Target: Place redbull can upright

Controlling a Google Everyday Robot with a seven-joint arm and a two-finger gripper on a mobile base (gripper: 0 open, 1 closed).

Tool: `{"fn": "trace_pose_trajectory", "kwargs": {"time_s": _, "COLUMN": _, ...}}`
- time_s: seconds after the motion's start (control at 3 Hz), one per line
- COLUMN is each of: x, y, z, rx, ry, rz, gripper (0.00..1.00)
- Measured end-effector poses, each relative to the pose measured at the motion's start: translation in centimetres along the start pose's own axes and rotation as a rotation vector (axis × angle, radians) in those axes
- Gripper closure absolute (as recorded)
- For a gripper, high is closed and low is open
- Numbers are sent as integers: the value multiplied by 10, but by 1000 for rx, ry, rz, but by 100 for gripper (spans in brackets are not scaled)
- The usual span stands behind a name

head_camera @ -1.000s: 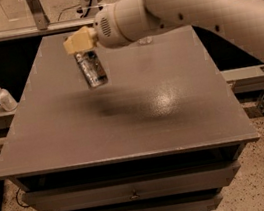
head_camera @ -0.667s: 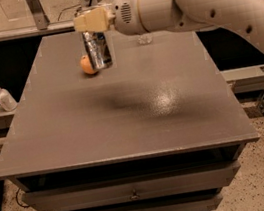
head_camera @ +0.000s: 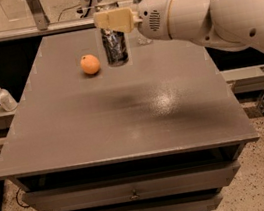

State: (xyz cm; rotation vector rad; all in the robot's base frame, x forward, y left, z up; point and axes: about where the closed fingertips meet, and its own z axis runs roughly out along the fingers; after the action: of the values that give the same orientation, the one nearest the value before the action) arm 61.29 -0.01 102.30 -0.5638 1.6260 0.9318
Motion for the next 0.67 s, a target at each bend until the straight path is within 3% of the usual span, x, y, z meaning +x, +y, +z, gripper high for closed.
{"fn": "trace_pose_trajectory", "kwargs": {"time_s": 0.33, "x": 0, "y": 1, "z": 0, "rx": -1, "ry": 0, "rz": -1, "gripper": 100}}
{"fn": "trace_pose_trajectory", "kwargs": {"time_s": 0.67, "x": 1, "y": 4, "z": 1, "rx": -46, "ry": -25, "rz": -40, "gripper": 100}}
